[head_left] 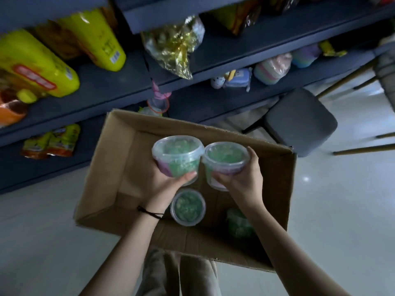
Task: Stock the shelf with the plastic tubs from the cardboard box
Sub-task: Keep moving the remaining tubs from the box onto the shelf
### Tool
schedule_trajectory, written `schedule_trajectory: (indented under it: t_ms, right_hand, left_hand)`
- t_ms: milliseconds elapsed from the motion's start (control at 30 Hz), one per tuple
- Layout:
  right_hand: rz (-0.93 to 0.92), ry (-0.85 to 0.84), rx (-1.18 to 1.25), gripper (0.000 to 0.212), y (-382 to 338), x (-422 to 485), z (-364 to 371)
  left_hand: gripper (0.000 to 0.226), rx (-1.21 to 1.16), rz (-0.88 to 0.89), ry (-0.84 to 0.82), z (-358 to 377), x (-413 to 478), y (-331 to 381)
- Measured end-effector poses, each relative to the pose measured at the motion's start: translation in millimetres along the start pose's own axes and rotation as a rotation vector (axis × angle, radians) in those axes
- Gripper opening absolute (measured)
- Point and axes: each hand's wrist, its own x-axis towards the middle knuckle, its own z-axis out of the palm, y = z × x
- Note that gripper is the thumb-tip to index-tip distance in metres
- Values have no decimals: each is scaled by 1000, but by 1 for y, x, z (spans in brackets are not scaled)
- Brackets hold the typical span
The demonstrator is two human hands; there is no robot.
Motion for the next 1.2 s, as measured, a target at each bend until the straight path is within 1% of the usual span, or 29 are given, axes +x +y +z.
schedule_trajectory:
  t_ms: [67, 133, 200, 300, 433, 567, 733, 833, 1000, 1133, 1200]
  right_hand:
    - [-74, -26, 15, 113, -43, -13, -13]
    - [-142, -45, 60, 113, -90, -24, -25]
    - [-225, -70, 143, 112, -139, -33, -33]
    - [-345, -104, 263, 109, -214, -51, -37]
    - [-480, -136, 361, 111, -307, -92, -35]
    - [-613, -176, 451, 113, -388, -153, -25]
    - [-729, -254, 553, 113, -467, -234, 13]
    - [-773, -286, 572, 113, -499, -279, 47]
    - [-852, -321, 597, 116, -544, -336, 97]
    - [-843, -338, 568, 131, -574, -358, 127]
    - [-846, -329, 517, 128, -587, -361, 141]
  left_hand:
    - [62, -113, 65, 13, -23, -18, 37]
    - [69, -203, 119, 15, -52, -33, 73]
    - [78, -246, 201, 21, -83, -44, 110]
    - [78, -304, 304, 58, -133, -58, 162]
    - [93, -367, 444, 14, -211, -82, 220]
    - [90, -384, 594, 19, -295, -114, 266]
    - [95, -492, 634, 108, -404, -169, 288]
    - [88, -453, 667, 165, -469, -194, 291]
    - [87, -400, 709, 318, -556, -217, 293]
    - [91, -335, 676, 433, -606, -215, 291]
    - [95, -292, 646, 510, -624, -206, 290]
